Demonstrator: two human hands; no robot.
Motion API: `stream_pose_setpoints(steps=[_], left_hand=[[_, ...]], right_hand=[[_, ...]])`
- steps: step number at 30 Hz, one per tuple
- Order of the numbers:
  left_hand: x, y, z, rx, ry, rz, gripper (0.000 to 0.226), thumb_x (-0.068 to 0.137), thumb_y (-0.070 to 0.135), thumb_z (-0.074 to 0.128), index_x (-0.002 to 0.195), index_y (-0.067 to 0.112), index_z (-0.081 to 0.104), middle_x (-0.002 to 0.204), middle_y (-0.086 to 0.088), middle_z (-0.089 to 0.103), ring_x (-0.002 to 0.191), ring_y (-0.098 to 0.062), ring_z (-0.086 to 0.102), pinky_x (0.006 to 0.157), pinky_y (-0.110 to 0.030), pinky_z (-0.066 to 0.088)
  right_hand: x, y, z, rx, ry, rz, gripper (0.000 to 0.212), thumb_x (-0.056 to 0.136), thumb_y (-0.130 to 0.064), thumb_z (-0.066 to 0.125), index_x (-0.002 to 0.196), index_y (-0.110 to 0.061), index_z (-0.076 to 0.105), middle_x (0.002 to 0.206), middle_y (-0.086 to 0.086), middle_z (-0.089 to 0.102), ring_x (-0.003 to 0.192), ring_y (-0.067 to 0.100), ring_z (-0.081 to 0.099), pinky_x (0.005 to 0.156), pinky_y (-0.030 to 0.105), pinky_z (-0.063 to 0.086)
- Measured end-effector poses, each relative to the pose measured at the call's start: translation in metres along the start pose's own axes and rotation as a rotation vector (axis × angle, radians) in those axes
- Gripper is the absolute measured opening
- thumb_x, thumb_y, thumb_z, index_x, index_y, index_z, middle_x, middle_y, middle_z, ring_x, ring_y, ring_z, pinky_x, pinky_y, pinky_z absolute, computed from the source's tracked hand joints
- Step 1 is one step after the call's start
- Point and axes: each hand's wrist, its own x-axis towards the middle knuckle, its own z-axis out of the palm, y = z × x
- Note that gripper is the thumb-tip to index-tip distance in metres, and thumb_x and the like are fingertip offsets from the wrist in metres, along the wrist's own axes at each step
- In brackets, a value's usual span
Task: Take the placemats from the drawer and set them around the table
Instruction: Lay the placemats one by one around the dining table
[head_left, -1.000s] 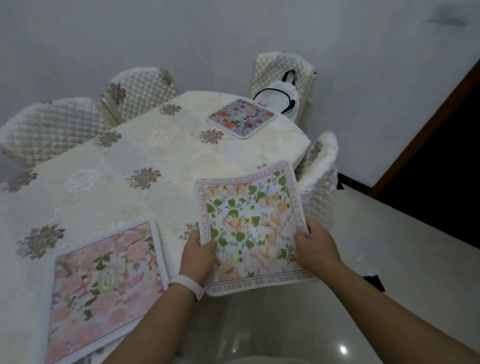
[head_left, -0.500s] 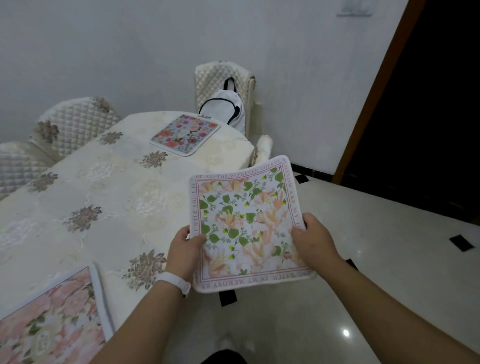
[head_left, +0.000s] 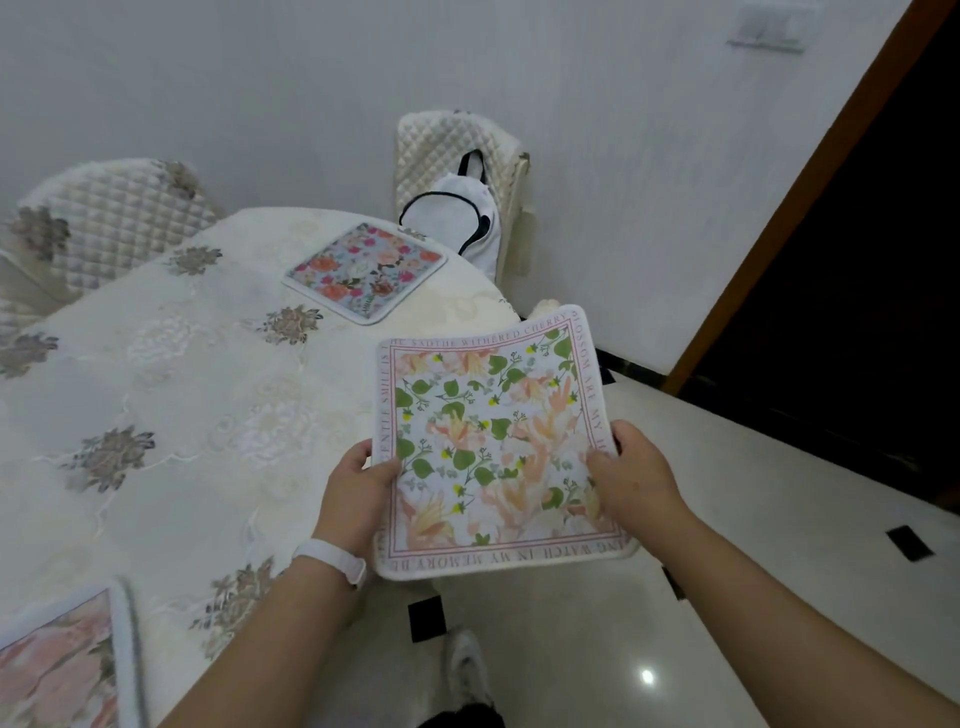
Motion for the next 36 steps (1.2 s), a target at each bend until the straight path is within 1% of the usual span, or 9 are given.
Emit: stream_pose_setpoints(steps=[7, 11, 14, 17, 19, 22, 28, 31, 36], left_hand=[[0.08, 0.023, -0.006, -0.104, 0.024, -0.044, 0.018, 0.092, 0.009, 0.056, 0.104, 0.017, 0.067, 0.091, -0.011, 0.076, 0.079, -0.033, 0.073, 0.072, -0.049, 0.059], [0.121, 0.032, -0.002, -0.139, 0.012, -0.06, 0.019, 0.092, 0.008, 0.056, 0.103, 0.017, 0.069, 0.091, -0.012, 0.076, 0.079, -0.033, 0.073, 0.071, -0.048, 0.059], [0.144, 0.039, 0.0, -0.139, 0.018, -0.057, 0.019, 0.092, 0.009, 0.056, 0.105, 0.017, 0.068, 0.091, -0.011, 0.076, 0.08, -0.034, 0.073, 0.073, -0.051, 0.059], [0.156, 0.046, -0.002, -0.155, 0.039, -0.058, 0.02, 0.093, 0.008, 0.055, 0.107, 0.015, 0.068, 0.091, -0.011, 0.076, 0.08, -0.034, 0.073, 0.073, -0.052, 0.059], [0.161, 0.048, -0.005, -0.179, 0.066, -0.078, 0.019, 0.093, 0.008, 0.055, 0.108, 0.014, 0.067, 0.092, -0.013, 0.076, 0.081, -0.034, 0.073, 0.075, -0.053, 0.058], [0.168, 0.046, -0.009, -0.221, 0.143, -0.105, 0.019, 0.094, 0.007, 0.054, 0.108, 0.013, 0.066, 0.093, -0.014, 0.075, 0.082, -0.036, 0.072, 0.077, -0.054, 0.057], [0.164, 0.029, -0.019, -0.251, 0.376, -0.127, 0.019, 0.094, 0.009, 0.055, 0.106, 0.017, 0.066, 0.09, -0.009, 0.076, 0.079, -0.031, 0.074, 0.069, -0.045, 0.059], [0.155, 0.019, -0.022, -0.266, 0.518, -0.147, 0.019, 0.094, 0.01, 0.056, 0.106, 0.018, 0.066, 0.089, -0.008, 0.077, 0.077, -0.03, 0.074, 0.063, -0.041, 0.06], [0.138, 0.0, -0.018, -0.307, 0.748, -0.187, 0.019, 0.092, 0.009, 0.056, 0.101, 0.022, 0.067, 0.088, -0.008, 0.076, 0.075, -0.03, 0.073, 0.067, -0.045, 0.06]], right_hand=[[0.082, -0.045, 0.015, -0.019, -0.011, 0.009, 0.008, 0.091, -0.023, 0.055, 0.089, -0.03, 0.06, 0.086, -0.009, 0.07, 0.075, 0.011, 0.07, 0.06, 0.036, 0.061], [0.119, -0.066, 0.022, -0.022, -0.043, -0.007, 0.015, 0.091, -0.022, 0.055, 0.091, -0.035, 0.062, 0.089, -0.012, 0.072, 0.075, 0.005, 0.07, 0.055, 0.027, 0.057], [0.141, -0.08, 0.026, -0.008, -0.048, -0.024, 0.02, 0.091, -0.02, 0.056, 0.092, -0.039, 0.063, 0.088, -0.015, 0.072, 0.076, 0.004, 0.07, 0.059, 0.028, 0.057], [0.16, -0.091, 0.034, -0.011, -0.078, -0.027, 0.017, 0.092, -0.019, 0.056, 0.094, -0.035, 0.063, 0.09, -0.014, 0.071, 0.076, 0.004, 0.069, 0.054, 0.023, 0.055], [0.174, -0.097, 0.04, -0.019, -0.114, -0.039, 0.015, 0.092, -0.019, 0.056, 0.095, -0.031, 0.064, 0.09, -0.011, 0.071, 0.078, 0.008, 0.069, 0.056, 0.027, 0.058], [0.198, -0.106, 0.054, -0.044, -0.189, -0.082, 0.014, 0.093, -0.018, 0.056, 0.098, -0.029, 0.063, 0.092, -0.01, 0.071, 0.08, 0.009, 0.069, 0.061, 0.029, 0.059], [0.252, -0.112, 0.103, -0.154, -0.372, -0.181, 0.004, 0.093, -0.019, 0.056, 0.094, -0.021, 0.06, 0.088, -0.008, 0.068, 0.074, 0.008, 0.067, 0.051, 0.022, 0.05], [0.272, -0.115, 0.128, -0.203, -0.513, -0.251, 0.006, 0.095, -0.021, 0.055, 0.093, -0.025, 0.059, 0.086, -0.011, 0.067, 0.072, 0.004, 0.064, 0.047, 0.017, 0.045], [0.29, -0.127, 0.165, -0.271, -0.709, -0.37, 0.01, 0.094, -0.022, 0.054, 0.089, -0.03, 0.056, 0.084, -0.015, 0.063, 0.071, 0.0, 0.06, 0.05, 0.015, 0.04]])
